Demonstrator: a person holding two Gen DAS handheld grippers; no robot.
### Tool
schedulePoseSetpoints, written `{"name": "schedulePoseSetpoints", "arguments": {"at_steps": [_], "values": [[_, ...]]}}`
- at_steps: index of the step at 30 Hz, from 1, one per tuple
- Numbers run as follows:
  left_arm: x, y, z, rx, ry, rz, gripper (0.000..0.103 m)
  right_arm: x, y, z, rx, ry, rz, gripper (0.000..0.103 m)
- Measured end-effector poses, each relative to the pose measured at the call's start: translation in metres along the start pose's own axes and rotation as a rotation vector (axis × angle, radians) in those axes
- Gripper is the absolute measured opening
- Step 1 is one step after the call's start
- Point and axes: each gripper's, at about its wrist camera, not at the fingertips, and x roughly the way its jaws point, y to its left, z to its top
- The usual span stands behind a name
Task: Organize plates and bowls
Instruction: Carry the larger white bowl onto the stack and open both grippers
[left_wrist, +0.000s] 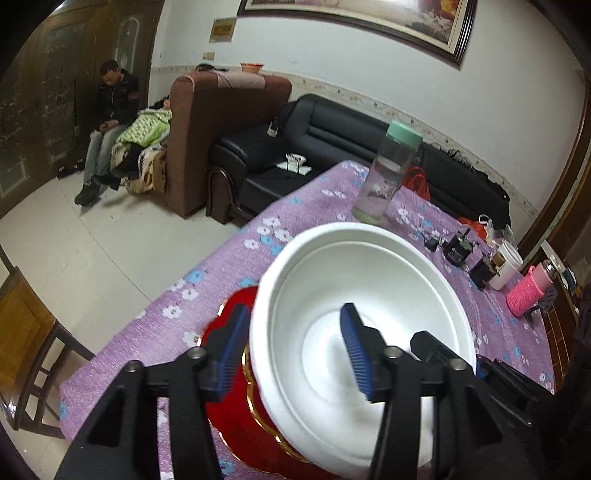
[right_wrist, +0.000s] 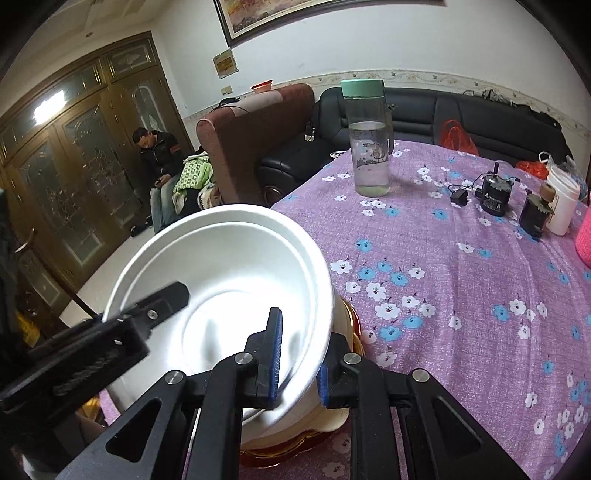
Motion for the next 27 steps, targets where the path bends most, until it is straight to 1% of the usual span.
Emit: {"name": "schedulePoseSetpoints", "arguments": {"at_steps": [1, 3, 5, 7, 9, 10, 11, 12, 14, 19, 25, 27], "values": [[-0.002, 0.001, 0.001, -0.002, -0.009, 0.001, 0.058, 0.0, 0.001, 0.0, -0.003, -0.003, -0.006, 0.019], [-0.006, 0.001, 0.002, -0.003, -0.024, -0.001, 0.07, 0.0, 0.004, -0.001, -0.011, -0.008, -0.023, 0.019], [-0.01, 0.0, 0.002, 0.006, -0.037, 0.01, 0.077, 0.001, 0.005, -0.001, -0.014, -0.012, -0.033, 0.021], [-0.013, -0.002, 0.001, 0.017, -0.052, 0.022, 0.078, 0.001, 0.005, -0.001, -0.015, -0.024, -0.046, 0.033], [-0.018, -0.001, 0.001, 0.01, -0.069, 0.016, 0.078, -0.001, 0.006, -0.001, -0.019, -0.042, -0.04, 0.05], [-0.021, -0.001, 0.0, 0.005, -0.074, 0.012, 0.078, -0.003, 0.007, -0.001, -0.022, -0.054, -0.037, 0.054], [-0.024, 0.0, 0.0, -0.004, -0.083, 0.006, 0.079, -0.005, 0.009, -0.001, -0.025, -0.064, -0.037, 0.061], [-0.027, 0.001, 0.0, -0.01, -0.09, 0.001, 0.08, -0.007, 0.01, -0.001, -0.029, -0.076, -0.04, 0.07], [-0.033, 0.004, -0.001, -0.022, -0.107, -0.01, 0.082, -0.014, 0.012, 0.0, -0.036, -0.114, -0.043, 0.077], [-0.047, 0.009, -0.003, -0.051, -0.144, -0.017, 0.083, -0.027, 0.014, 0.005, -0.041, -0.165, -0.047, 0.079], [-0.06, 0.007, -0.009, -0.046, -0.195, 0.008, 0.085, -0.046, 0.003, 0.005, 0.005, -0.212, -0.035, 0.08], [-0.065, 0.002, -0.012, -0.033, -0.216, 0.027, 0.087, -0.054, -0.001, 0.002, 0.02, -0.226, -0.038, 0.08]]}}
